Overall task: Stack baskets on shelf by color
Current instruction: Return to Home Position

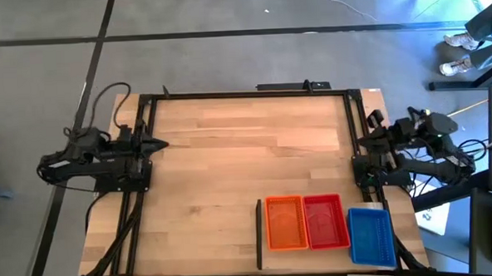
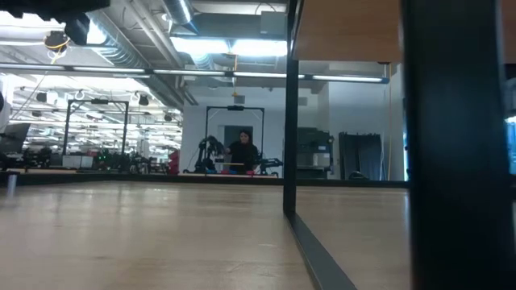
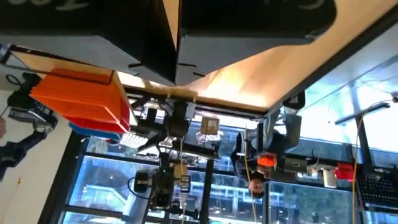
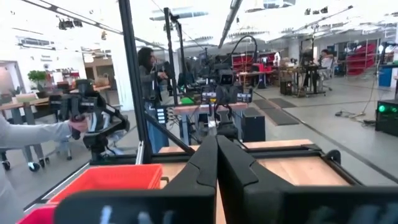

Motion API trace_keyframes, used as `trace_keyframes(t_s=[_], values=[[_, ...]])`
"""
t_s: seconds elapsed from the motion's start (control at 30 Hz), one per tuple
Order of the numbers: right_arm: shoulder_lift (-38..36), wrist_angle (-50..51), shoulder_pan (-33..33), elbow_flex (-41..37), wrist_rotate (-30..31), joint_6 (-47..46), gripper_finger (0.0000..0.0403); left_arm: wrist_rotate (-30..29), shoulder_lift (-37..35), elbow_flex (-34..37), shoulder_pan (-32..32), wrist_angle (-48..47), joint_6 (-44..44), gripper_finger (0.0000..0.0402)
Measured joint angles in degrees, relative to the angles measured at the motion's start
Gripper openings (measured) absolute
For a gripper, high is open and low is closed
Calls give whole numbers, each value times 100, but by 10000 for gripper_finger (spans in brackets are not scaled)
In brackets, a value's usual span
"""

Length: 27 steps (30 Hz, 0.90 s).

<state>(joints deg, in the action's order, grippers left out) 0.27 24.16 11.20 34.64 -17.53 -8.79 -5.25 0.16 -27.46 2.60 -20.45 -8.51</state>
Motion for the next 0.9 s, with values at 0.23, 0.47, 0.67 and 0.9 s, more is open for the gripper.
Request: trace_keyframes(t_s=[0.23,0.47,0.67,0.9], values=[[0,-1082,0,-1035,6,1,0,-3,3,723,-1,769,347,0],[4,-2230,0,-2018,9,203,0,-296,-1,1219,1,1115,689,0],[4,-2550,-1,-2728,495,349,0,-656,1,1736,0,1121,761,0],[4,-3307,0,-3425,592,412,0,-906,3,2182,-1,1115,764,0]])
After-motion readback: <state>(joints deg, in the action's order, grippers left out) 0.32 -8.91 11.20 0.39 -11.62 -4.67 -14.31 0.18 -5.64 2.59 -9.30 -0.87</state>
